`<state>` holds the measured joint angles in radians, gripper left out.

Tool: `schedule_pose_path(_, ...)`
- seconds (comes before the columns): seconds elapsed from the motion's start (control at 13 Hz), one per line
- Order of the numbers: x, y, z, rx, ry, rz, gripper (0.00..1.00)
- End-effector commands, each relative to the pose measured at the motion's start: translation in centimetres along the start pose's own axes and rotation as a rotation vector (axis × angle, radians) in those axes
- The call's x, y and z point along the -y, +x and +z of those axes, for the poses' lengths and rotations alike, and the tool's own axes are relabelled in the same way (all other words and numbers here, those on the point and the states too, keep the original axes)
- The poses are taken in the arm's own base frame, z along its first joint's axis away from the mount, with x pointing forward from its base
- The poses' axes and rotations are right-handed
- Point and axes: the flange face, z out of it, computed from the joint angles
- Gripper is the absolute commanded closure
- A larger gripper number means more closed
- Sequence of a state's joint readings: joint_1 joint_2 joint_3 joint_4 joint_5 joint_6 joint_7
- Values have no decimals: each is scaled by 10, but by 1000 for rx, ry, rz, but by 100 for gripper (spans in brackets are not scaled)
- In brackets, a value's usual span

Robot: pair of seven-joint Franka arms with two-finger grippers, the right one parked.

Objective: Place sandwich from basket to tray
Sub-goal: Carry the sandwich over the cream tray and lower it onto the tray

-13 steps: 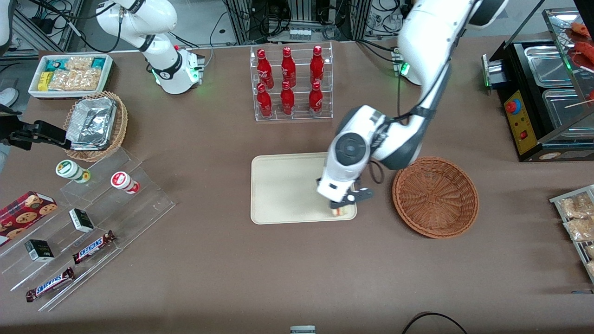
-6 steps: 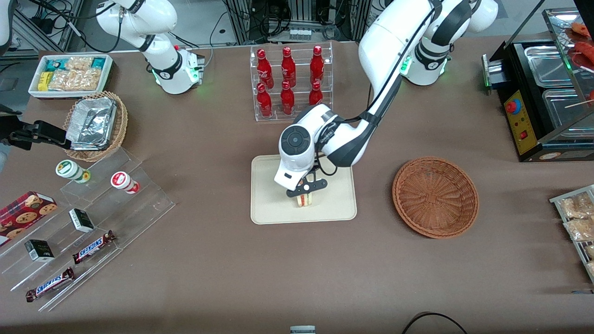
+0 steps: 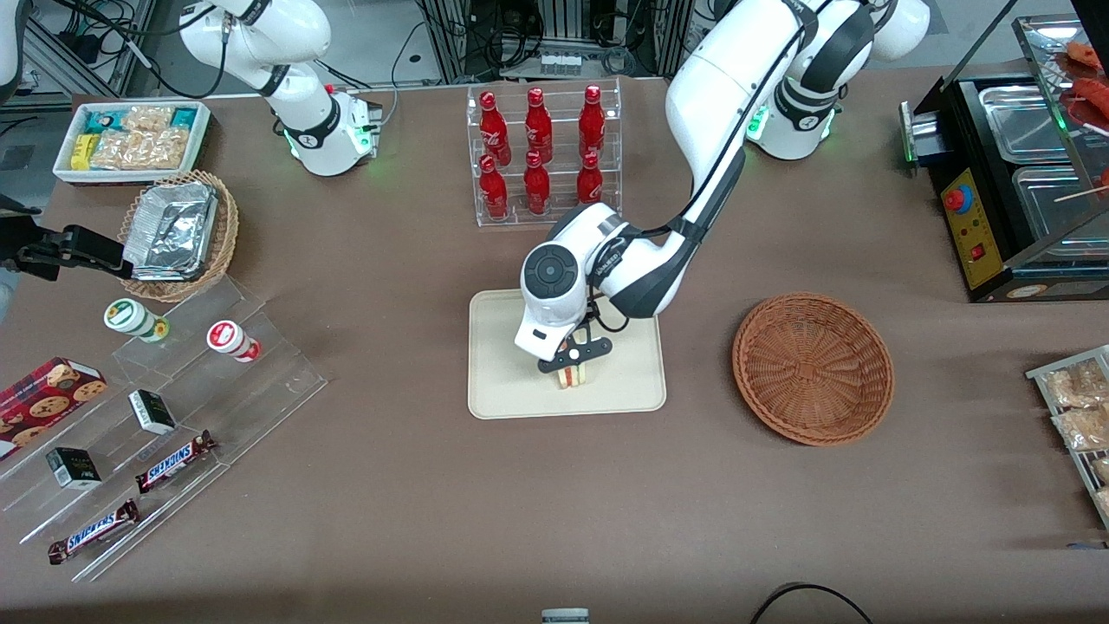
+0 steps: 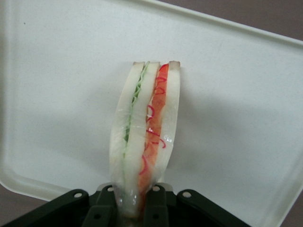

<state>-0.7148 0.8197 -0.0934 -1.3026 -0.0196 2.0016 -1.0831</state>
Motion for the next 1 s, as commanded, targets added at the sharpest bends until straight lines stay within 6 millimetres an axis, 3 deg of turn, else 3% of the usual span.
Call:
schedule_pose_path(0.0, -7, 2, -1, -17, 5, -55, 88)
schedule_pose_path(0.08, -7, 3, 4, -16, 11, -57, 75)
schedule_pose_path(0.15, -7, 4, 6, -15, 12, -57, 54)
schedule_pose_path(0.23, -7, 4, 4, -15, 11, -52, 1)
schedule_pose_path(0.38, -6, 4, -11, -23, -1, -58, 0)
schedule_pose_path(0.69, 4, 2, -86, -49, -34, -50, 0)
schedule_pose_path(0.92, 23, 15, -123, -79, -36, -52, 0)
